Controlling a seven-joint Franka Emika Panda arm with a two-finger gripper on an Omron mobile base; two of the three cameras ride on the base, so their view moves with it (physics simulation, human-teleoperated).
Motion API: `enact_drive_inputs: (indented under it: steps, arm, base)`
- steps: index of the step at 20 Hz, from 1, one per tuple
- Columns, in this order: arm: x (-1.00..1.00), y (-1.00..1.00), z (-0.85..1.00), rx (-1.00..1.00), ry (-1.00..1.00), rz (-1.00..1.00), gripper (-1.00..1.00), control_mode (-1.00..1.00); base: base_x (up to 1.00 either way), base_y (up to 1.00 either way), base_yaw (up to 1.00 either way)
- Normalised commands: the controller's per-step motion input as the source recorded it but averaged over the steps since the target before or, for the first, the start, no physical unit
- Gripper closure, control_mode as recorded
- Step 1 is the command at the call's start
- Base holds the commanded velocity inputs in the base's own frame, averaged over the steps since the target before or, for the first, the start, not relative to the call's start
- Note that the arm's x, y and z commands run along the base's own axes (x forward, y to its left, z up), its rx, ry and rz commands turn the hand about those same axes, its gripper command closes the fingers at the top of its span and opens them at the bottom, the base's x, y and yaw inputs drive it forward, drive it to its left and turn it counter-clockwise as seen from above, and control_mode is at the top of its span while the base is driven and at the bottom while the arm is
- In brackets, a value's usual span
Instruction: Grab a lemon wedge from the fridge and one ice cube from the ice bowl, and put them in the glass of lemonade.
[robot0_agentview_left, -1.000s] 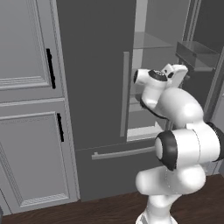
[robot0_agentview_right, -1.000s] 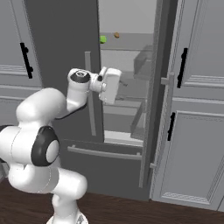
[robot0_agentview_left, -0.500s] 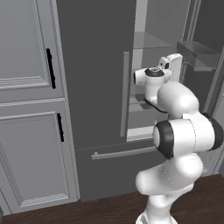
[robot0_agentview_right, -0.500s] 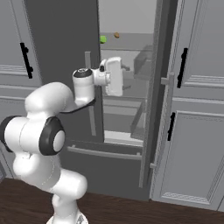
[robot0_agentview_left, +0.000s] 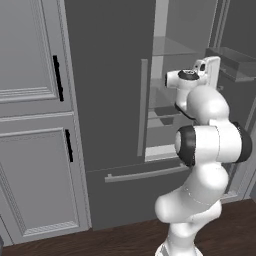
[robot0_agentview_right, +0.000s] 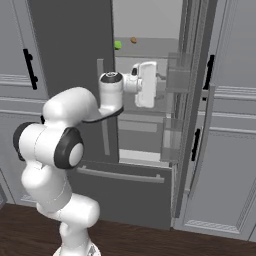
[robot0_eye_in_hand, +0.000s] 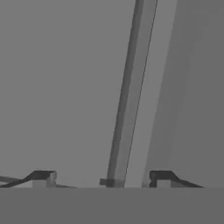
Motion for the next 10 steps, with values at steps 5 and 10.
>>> enact_drive_inputs:
  steps: [5,10]
  arm:
    - [0.0,0.78,0.12,0.15,-0.13,0.0,-1.0,-1.0]
    - [0.0,0.67,-0.49,0.68,-0.41,0.0,-1.0,-1.0]
  base:
    - [0.0,0.0,0.0]
    - [0.0,0.0,0.0]
